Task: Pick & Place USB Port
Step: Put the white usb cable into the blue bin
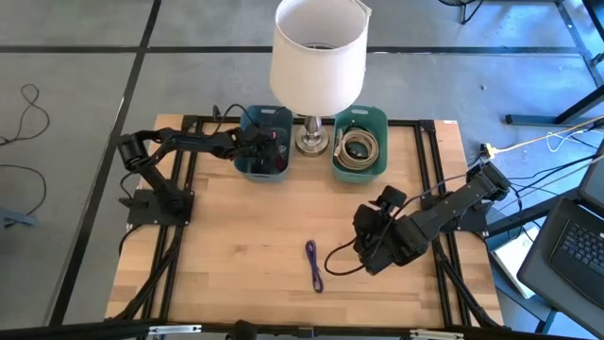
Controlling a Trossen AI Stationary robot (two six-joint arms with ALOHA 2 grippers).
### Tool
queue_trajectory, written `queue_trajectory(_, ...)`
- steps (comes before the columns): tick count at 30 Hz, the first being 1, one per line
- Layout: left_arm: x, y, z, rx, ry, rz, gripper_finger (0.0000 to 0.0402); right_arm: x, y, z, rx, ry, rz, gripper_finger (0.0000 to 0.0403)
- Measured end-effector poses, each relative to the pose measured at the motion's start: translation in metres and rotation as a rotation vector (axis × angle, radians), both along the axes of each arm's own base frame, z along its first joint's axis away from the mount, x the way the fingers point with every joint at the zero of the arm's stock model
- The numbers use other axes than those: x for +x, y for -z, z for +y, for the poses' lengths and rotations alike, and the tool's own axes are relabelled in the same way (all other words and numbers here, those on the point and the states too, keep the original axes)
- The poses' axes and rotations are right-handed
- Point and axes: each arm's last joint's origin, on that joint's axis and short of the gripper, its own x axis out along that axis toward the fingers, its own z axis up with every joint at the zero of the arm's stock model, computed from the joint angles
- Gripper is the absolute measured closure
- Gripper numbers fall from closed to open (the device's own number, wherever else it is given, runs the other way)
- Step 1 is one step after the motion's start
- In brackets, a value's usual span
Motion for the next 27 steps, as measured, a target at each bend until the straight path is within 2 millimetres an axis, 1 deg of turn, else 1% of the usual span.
queue_trajectory(11,0.000,0.000,-0.002,0.047,-0.007,0.043,0.0382,0.000,0.000,0.000,0.000,0.000,0.000,0.0128)
queue_trajectory(18,0.006,-0.001,-0.009,0.105,0.033,0.069,0.0340,0.000,0.000,0.000,0.002,0.000,-0.003,0.0128)
queue_trajectory(23,0.010,-0.003,-0.012,0.160,0.024,0.070,0.0314,0.000,0.000,0.000,0.008,0.000,-0.002,0.0128)
queue_trajectory(27,0.009,-0.003,-0.012,0.176,0.009,0.083,0.0297,0.000,0.001,0.001,0.024,0.002,0.007,0.0128)
